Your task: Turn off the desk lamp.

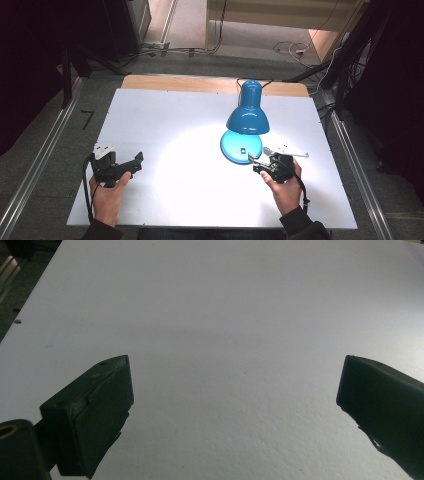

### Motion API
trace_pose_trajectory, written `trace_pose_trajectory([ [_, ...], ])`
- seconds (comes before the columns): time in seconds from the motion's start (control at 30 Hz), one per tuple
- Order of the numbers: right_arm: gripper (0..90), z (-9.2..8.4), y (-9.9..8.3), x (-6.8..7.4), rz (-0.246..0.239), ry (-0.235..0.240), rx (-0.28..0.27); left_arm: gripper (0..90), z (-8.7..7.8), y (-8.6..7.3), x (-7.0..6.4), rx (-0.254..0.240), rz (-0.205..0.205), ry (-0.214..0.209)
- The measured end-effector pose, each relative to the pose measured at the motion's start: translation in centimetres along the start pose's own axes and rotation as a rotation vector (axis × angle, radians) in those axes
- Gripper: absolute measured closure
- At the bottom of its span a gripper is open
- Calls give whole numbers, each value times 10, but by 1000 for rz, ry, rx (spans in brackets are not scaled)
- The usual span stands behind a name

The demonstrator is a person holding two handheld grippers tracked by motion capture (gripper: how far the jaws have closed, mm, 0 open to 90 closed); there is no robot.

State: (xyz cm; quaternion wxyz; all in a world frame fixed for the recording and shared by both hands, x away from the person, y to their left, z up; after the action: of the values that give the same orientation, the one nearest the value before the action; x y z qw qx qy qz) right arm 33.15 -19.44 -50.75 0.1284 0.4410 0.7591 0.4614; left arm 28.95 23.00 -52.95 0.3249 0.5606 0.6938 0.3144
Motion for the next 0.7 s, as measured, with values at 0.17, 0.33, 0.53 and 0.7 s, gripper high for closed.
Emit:
trace_pose_trajectory([
  [0.17, 347, 4, 1, 2, -3, 4, 4, 24, 0, 0, 0, 1, -1, 0],
  [0.33, 348, 7, 3, 3, 1, 7, 2, 24, 0, 0, 0, 0, -1, -2],
  [0.53, 394, 12, 3, 4, -3, 11, 6, 24, 0, 0, 0, -1, 0, -4],
  [0.7, 438, 19, 4, 7, -13, 25, 15, 24, 0, 0, 0, 1, 0, -4],
])
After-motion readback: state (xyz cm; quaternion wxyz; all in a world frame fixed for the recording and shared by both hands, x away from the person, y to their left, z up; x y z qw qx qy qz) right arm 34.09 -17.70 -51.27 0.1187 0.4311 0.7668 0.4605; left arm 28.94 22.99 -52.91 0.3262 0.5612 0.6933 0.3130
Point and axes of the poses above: each handheld gripper's, and its own axes: z roughly forward along the jaws, y roughly out of its top, x roughly to its left, the point moved 6 cm from there along z, roughly forward along the jaws, and after that the axes turned 11 degrees about y, right-handed, at the moved point
